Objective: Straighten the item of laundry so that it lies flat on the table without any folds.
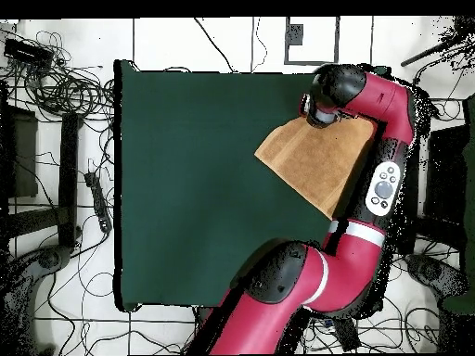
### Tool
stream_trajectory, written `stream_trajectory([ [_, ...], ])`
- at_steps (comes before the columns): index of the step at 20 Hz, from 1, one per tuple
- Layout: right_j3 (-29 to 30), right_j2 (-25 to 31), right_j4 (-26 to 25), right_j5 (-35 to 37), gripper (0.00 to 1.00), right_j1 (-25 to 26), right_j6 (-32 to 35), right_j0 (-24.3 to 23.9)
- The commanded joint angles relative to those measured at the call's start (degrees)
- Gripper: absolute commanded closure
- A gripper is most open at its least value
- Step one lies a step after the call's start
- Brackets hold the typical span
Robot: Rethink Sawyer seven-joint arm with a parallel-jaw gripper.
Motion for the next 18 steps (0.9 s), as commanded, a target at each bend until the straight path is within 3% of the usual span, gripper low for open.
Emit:
stream_trajectory([
  [1, 11.4, 1.3, 3.3, 4.2, 0.00, -4.2, -14.0, -3.5],
  [14, 23.5, -2.3, 8.9, -7.1, 0.00, -8.7, -11.2, -5.3],
  [18, 24.5, -2.4, 9.1, -8.2, 0.00, -8.8, -10.3, -5.4],
])
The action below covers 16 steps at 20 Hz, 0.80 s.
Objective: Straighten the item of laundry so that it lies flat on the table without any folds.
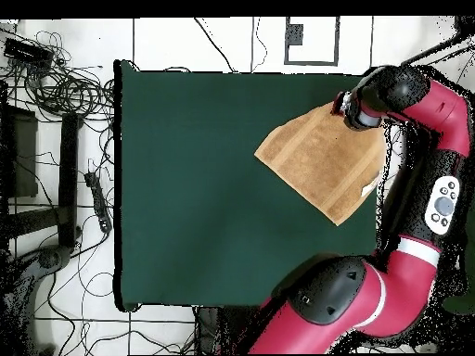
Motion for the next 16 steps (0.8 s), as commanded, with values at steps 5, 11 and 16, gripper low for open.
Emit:
stream_trajectory([
  [5, 14.9, -0.3, 2.2, -4.8, 0.00, -1.4, -8.1, 2.7],
  [11, 14.2, -0.4, 3.0, -2.3, 0.00, -1.2, -6.5, 3.5],
  [16, 14.1, -0.8, 3.8, 0.1, 0.00, -0.9, -5.3, 4.3],
])
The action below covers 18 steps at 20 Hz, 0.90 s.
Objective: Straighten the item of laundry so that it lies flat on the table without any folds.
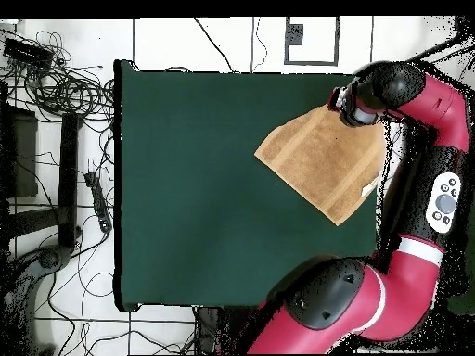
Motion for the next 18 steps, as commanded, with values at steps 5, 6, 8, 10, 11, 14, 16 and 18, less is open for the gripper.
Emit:
stream_trajectory([
  [5, 10.4, 1.1, 2.1, 6.0, 0.00, 1.6, -6.5, 3.2],
  [6, 10.1, 1.3, 2.2, 7.6, 0.00, 1.9, -7.1, 3.1],
  [8, 10.3, 1.2, 2.0, 8.3, 0.00, 2.2, -8.5, 2.9],
  [10, 11.1, 0.8, 1.9, 8.0, 0.00, 2.4, -9.3, 2.8],
  [11, 11.3, 0.8, 1.9, 8.0, 0.00, 2.6, -9.6, 2.7],
  [14, 11.5, 0.9, 2.1, 8.9, 0.00, 3.0, -10.1, 2.8],
  [16, 10.8, 1.4, 2.3, 9.7, 0.00, 3.7, -10.9, 2.8],
  [18, 10.5, 1.6, 2.4, 9.7, 0.00, 4.0, -11.3, 2.7],
])
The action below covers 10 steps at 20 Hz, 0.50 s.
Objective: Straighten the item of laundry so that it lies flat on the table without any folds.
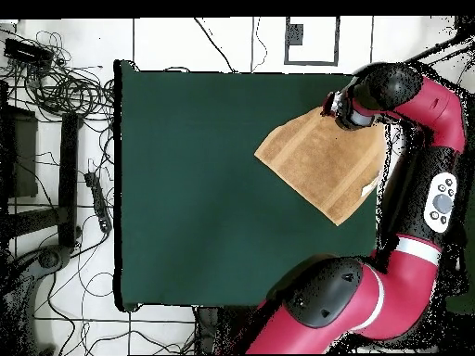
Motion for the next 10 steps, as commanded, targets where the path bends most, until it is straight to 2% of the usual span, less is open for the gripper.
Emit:
stream_trajectory([
  [1, 10.5, 1.5, 0.9, 5.5, 0.00, 3.3, -11.4, 2.7],
  [10, 12.1, 1.4, 1.2, 1.1, 0.00, 2.8, -11.1, 2.1],
])
